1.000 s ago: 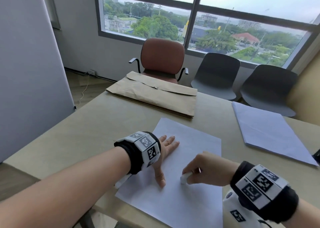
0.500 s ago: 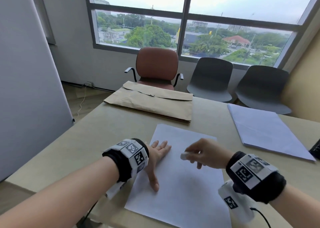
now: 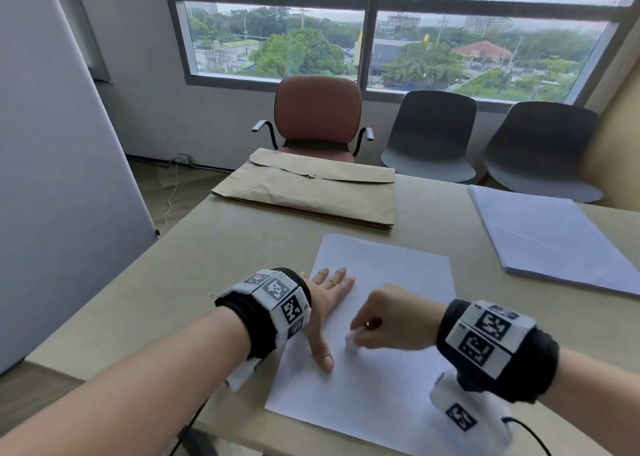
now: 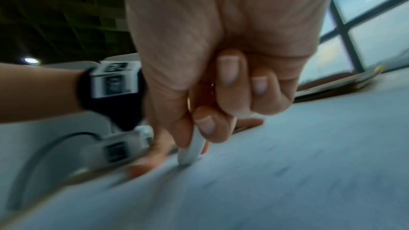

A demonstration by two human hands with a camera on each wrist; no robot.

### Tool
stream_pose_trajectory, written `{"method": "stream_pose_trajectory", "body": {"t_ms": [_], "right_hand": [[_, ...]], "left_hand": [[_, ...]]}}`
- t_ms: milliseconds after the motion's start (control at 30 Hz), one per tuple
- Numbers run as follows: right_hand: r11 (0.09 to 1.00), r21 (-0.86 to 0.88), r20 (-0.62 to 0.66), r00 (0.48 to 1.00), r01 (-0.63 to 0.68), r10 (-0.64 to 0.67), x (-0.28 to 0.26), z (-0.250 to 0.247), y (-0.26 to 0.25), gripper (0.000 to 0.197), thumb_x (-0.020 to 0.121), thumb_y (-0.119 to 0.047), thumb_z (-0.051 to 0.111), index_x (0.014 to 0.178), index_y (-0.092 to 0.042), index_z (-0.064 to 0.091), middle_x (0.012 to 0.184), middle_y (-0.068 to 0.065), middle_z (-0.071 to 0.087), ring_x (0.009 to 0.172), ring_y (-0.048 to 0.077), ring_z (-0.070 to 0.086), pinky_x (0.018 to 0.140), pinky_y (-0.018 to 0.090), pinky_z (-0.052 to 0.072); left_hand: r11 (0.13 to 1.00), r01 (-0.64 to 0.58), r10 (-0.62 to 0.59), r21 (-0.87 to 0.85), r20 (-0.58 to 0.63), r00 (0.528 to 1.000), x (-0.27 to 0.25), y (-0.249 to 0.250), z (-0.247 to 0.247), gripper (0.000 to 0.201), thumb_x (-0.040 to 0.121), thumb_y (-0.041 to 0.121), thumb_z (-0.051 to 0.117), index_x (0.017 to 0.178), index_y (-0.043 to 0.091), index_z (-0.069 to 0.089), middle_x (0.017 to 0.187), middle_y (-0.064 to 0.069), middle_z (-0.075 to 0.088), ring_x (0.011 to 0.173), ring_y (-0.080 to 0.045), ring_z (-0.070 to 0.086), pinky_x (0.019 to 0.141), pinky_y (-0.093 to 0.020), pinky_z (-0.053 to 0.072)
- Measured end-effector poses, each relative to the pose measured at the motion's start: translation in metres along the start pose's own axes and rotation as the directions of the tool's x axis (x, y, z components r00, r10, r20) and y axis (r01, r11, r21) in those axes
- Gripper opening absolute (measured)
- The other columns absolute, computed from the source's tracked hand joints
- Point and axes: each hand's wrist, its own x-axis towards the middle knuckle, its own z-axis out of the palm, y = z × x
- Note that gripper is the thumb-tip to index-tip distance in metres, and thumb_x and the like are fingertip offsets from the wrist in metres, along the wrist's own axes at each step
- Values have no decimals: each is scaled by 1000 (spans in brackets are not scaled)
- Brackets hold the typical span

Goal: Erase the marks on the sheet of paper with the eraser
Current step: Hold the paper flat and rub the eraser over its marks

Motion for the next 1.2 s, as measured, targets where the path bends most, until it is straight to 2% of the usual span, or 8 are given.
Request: {"method": "stream_pose_trajectory", "body": {"t_ms": [133, 300, 500, 667, 867, 1000, 1100, 1200], "right_hand": [[987, -54, -197, 971, -150, 137, 15, -13, 18, 40, 83, -22, 50, 46, -19, 38, 50, -1, 37, 62, 24, 38, 62, 26, 35], [997, -70, -19, 999, 41, -42, 0, 7, -14, 36, 83, -20, 50, 49, -20, 37, 48, 0, 35, 61, 23, 34, 57, 28, 31], [981, -94, -125, 980, -168, 156, 14, -13, 7, 39, 82, -20, 50, 46, -14, 35, 47, 1, 35, 46, 14, 30, 45, 24, 25], [996, -75, -15, 999, -40, 39, 2, 3, -27, 43, 84, -18, 53, 46, -22, 34, 47, -5, 35, 46, 10, 31, 45, 16, 23], [970, -46, -166, 960, -238, 227, 23, -17, 4, 33, 80, -16, 53, 50, -11, 40, 51, 3, 38, 57, 27, 41, 45, 20, 27], [999, 9, -35, 999, -42, 42, 11, 2, -25, 21, 82, -17, 55, 61, -11, 55, 57, 4, 43, 56, 20, 36, 47, 17, 24], [999, -16, 2, 999, -39, 39, 12, -3, -17, 32, 81, -18, 57, 50, -16, 49, 48, -6, 39, 48, 11, 36, 48, 18, 27], [985, -57, -111, 981, -166, 159, 24, -14, -1, 42, 80, -19, 56, 44, -17, 35, 47, -1, 36, 51, 22, 37, 47, 24, 28]], "left_hand": [[1000, 4, -4, -8, 8, 1000, 0, 1, -1, 134, 68, 49, 78, 144, 22, -29, 152, 4, -33, 143, -19, -25, 119, -47, -5], [1000, 14, -14, 20, 22, 1000, 3, 1, 0, 136, 66, 52, 77, 143, 22, -31, 151, 4, -35, 142, -20, -26, 119, -48, -4], [1000, 17, -17, 17, 22, 1000, 1, 3, 0, 135, 67, 50, 77, 143, 21, -31, 152, 3, -35, 143, -21, -25, 119, -47, -4], [999, 21, -21, 27, 18, 1000, 2, 3, -1, 136, 66, 50, 78, 143, 20, -30, 152, 3, -34, 142, -22, -25, 119, -48, -4], [1000, 18, -19, 20, 31, 999, -1, 5, -2, 135, 67, 51, 77, 143, 20, -31, 152, 3, -34, 142, -19, -26, 119, -46, -6], [999, 25, -26, 42, 23, 999, 1, 5, -1, 135, 66, 52, 77, 144, 20, -30, 151, 2, -35, 142, -21, -26, 119, -47, -4], [999, 31, -32, 31, 21, 999, -1, 6, -2, 135, 67, 52, 76, 143, 20, -31, 151, 4, -35, 143, -21, -25, 119, -44, -5], [1000, 18, -19, 16, 6, 1000, 0, 5, -3, 136, 67, 52, 77, 143, 21, -31, 153, 3, -33, 143, -21, -25, 119, -46, -4]]}}
